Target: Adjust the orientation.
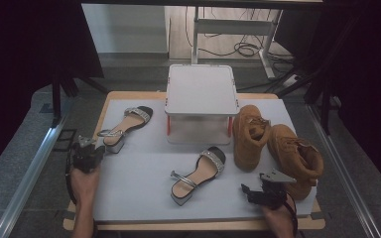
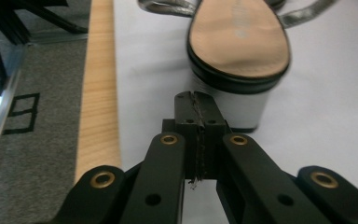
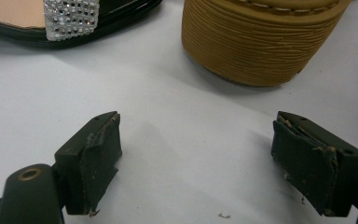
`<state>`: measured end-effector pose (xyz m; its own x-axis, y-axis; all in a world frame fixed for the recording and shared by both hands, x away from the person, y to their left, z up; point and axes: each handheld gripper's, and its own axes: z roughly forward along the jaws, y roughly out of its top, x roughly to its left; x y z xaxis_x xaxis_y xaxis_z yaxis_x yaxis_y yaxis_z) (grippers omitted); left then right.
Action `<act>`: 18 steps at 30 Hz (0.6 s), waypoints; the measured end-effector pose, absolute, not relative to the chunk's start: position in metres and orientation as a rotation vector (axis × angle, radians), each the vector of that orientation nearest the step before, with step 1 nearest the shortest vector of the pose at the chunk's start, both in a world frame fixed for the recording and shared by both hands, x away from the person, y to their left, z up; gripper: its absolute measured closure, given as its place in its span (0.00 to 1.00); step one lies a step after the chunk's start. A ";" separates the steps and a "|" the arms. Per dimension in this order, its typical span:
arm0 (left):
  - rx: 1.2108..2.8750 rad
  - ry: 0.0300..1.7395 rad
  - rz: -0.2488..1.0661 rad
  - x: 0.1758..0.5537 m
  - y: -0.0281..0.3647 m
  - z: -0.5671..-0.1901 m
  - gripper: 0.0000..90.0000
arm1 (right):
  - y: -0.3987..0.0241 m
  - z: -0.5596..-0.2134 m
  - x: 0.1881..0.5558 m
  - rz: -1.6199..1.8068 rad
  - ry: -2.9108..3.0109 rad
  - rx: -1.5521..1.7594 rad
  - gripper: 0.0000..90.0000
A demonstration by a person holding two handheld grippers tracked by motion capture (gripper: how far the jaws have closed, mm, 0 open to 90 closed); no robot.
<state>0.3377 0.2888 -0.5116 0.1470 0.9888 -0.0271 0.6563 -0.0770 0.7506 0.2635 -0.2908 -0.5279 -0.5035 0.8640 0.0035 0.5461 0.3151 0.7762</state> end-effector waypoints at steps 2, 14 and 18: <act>1.799 1.578 0.680 0.341 0.290 -0.512 0.99 | -0.291 -0.528 0.264 1.037 2.172 1.251 0.18; 1.800 1.593 0.666 0.359 0.294 -0.516 0.99 | -0.291 -0.528 0.264 1.037 2.172 1.251 0.18; 1.790 1.599 0.651 0.362 0.295 -0.515 0.99 | -0.291 -0.528 0.264 1.039 2.171 1.251 0.18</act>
